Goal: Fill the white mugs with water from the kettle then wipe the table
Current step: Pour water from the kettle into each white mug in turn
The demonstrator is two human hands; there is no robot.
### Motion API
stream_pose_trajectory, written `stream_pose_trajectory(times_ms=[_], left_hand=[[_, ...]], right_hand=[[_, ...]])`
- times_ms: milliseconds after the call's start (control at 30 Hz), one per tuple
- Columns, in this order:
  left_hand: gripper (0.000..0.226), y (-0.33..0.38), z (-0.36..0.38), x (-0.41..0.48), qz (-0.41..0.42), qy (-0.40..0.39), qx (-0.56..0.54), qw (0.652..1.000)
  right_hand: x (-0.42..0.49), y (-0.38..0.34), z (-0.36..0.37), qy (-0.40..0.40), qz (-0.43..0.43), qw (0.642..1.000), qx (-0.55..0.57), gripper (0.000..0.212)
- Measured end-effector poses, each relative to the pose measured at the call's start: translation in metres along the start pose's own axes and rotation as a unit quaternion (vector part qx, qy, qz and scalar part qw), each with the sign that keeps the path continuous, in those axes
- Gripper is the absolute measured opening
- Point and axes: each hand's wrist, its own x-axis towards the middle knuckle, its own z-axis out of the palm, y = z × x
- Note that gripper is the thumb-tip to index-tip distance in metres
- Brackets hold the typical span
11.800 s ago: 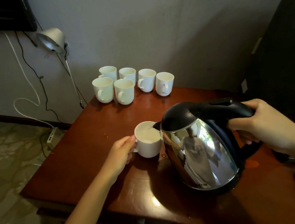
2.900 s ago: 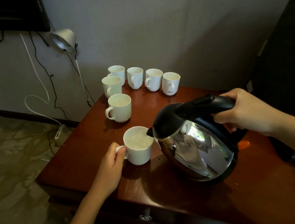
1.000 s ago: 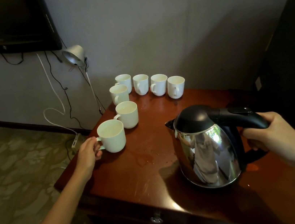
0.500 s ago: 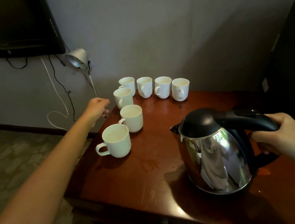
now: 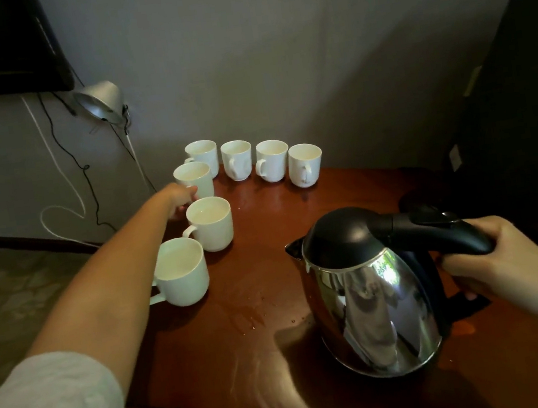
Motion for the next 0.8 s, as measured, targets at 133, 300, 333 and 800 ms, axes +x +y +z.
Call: stream_pose_trajectory(times_ms=[133,300,333,800], left_hand=[[0.029,-0.002,0.002,0.011,-0.018,-0.005,-0.1,0.995],[0.028,-0.003,-0.003,0.012,-0.006,-0.005,-0.193,0.981],[0.029,-0.002,-0.004,0.01,0.005,0.0,-0.191,0.982],[0.035,-0.008,-0.061,-0.224,0.203,-0.011,-0.237,0.95]], right_hand=[[0.001,-0.002,-0.001,-0.009,-0.006,1.0,-0.013,0.022],[0.0,0.0,-0.002,-0.003,-0.006,1.0,-0.015,0.025],[0.0,0.0,-0.001,-0.004,-0.006,1.0,-0.015,0.025],[-0.002,0.008,-0.002,0.002,-0.023,0.998,-0.055,0.01]])
